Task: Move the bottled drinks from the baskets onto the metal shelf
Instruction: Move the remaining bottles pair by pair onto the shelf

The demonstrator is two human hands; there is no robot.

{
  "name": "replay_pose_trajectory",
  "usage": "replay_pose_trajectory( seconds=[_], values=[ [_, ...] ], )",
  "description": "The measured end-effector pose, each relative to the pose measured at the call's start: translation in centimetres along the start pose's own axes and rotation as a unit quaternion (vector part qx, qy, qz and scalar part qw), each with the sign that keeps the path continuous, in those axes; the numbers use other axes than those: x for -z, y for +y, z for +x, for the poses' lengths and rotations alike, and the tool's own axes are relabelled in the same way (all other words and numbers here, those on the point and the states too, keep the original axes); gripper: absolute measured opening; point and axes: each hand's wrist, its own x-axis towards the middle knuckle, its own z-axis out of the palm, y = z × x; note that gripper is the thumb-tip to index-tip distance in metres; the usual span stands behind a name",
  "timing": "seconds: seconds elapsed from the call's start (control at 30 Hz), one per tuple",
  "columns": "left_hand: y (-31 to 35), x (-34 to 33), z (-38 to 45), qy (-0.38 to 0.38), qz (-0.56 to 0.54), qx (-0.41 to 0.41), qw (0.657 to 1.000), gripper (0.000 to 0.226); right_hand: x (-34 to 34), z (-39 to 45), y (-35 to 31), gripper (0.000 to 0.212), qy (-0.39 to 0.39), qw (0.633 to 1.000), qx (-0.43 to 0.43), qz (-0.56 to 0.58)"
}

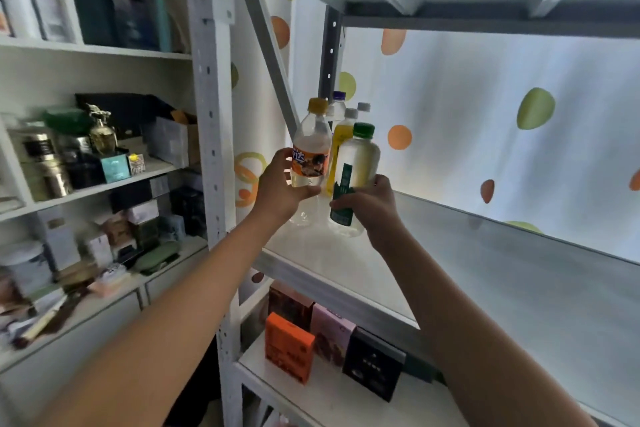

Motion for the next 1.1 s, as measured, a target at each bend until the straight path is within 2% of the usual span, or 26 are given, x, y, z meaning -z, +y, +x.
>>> replay_pose_trajectory(
  seconds=[0.23,0.4,0.63,0.73,0.93,1.1],
  values=[
    [-2.6,-1.4,3.1,0.026,0.033,-0.009,0.999,0.070,-0.8,3.3,2.7,0.077,-0.017,1.000,0.000,-0.025],
    [-3.6,-2.6,5.5,0.020,0.062,-0.013,0.998,0.069,-0.9,5.4,3.0,0.076,-0.008,0.997,0.041,-0.066],
    [-5.0,-4.1,7.7,0.016,0.046,-0.020,0.999,0.065,-1.9,8.1,3.0,0.076,-0.009,0.991,0.072,-0.109],
    [-5.9,-4.7,7.9,0.023,0.057,-0.048,0.997,0.064,-2.9,8.3,3.7,0.073,0.010,0.987,0.094,-0.129],
    [-7.5,-5.7,8.3,0.022,0.020,-0.047,0.998,0.058,-4.1,9.4,5.0,0.070,0.023,0.990,0.074,-0.115],
    [-9.2,-5.9,8.9,0.021,0.023,-0.012,0.999,0.041,-3.3,9.3,6.3,0.072,0.063,0.961,0.090,-0.254]
  ],
)
